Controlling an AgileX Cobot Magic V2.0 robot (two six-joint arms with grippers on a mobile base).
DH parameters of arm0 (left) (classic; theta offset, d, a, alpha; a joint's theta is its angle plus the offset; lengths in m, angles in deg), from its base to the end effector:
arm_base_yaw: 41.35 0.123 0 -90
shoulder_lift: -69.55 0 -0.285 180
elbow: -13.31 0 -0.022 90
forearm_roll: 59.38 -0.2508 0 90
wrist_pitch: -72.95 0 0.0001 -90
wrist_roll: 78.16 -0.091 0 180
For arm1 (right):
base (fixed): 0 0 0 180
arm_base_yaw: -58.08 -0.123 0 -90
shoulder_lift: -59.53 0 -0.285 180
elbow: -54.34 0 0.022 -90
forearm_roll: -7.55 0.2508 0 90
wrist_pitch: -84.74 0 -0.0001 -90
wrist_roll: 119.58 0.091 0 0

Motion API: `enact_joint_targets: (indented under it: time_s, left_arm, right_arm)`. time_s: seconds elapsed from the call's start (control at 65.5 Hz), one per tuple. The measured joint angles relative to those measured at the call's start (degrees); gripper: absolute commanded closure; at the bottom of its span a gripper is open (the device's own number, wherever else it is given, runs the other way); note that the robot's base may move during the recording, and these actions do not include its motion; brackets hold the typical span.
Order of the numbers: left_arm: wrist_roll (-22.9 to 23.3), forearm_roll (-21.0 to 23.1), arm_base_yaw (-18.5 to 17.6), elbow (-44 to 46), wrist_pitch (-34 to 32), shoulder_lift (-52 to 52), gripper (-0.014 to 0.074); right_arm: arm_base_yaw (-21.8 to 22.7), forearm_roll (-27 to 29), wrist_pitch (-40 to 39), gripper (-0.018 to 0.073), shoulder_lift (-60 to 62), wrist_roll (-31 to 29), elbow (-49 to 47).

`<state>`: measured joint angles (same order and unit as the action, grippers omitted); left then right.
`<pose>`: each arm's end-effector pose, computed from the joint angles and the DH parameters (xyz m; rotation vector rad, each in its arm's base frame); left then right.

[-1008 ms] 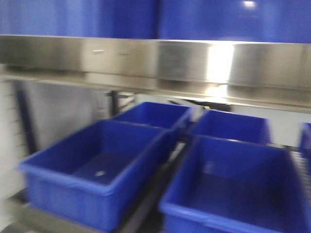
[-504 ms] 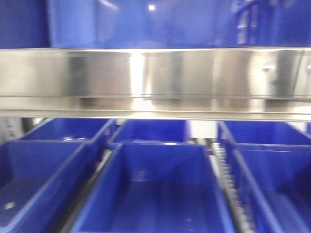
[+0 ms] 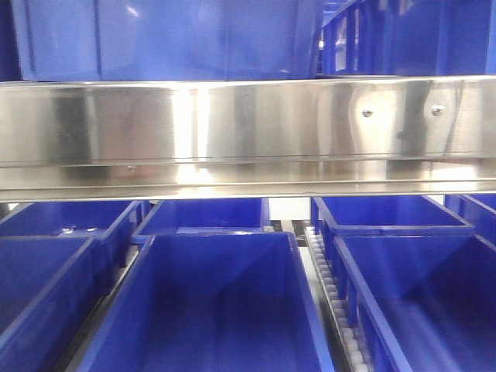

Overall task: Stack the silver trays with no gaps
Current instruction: 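Lower the held tray onto the steel tray on the shelf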

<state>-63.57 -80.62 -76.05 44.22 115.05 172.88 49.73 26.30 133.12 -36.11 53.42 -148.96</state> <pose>0.3247 -0.1979 0.4631 0.4526 1.9010 -0.1415 0.3306 0.0707 0.4605 -0.1971 2.0789 0.4017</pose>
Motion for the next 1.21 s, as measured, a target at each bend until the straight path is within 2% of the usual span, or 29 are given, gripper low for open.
enact_joint_targets:
  time_s: [1.206]
  left_arm:
    - [0.0,0.0,0.0,0.0,0.0,0.0,0.0604]
  right_arm:
    - [0.0,0.8,0.6,0.0629,0.0,0.0,0.0]
